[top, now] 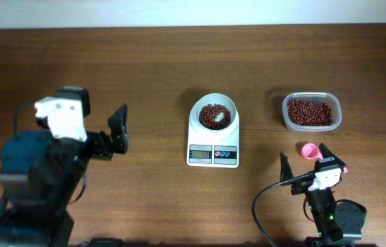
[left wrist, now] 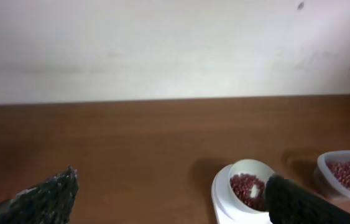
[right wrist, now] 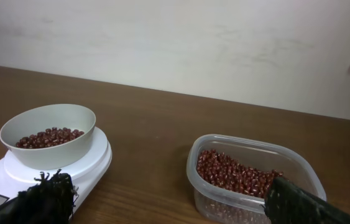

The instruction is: Scoop and weigh 50g on scale

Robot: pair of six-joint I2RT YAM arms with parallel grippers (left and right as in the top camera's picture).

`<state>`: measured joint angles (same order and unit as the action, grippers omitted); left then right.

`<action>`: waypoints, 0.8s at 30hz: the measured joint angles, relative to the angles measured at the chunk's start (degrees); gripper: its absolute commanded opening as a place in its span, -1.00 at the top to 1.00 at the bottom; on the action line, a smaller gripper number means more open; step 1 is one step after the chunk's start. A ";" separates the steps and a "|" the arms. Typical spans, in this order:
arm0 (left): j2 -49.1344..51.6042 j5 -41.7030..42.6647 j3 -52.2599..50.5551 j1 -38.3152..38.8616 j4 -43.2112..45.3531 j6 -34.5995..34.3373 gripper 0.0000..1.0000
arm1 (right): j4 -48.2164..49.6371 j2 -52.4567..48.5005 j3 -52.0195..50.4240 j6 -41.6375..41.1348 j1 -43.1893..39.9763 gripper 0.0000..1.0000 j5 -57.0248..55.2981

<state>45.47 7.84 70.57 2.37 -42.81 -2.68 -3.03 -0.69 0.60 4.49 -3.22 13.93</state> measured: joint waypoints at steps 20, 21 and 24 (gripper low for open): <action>-26.93 -2.16 -17.05 0.00 9.35 -3.21 -0.98 | 0.00 0.00 0.00 0.02 0.00 -0.98 0.00; -26.93 -2.27 -17.14 0.00 9.29 -3.23 -0.98 | 0.00 0.00 0.00 -0.02 0.00 -0.98 0.00; -26.93 -2.14 -17.14 0.00 9.29 -3.23 -0.98 | 0.00 0.00 0.00 0.00 0.00 -0.98 0.00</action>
<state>18.55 5.69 53.43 2.37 -33.52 -5.91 -3.03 -0.69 0.60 4.49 -3.22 13.93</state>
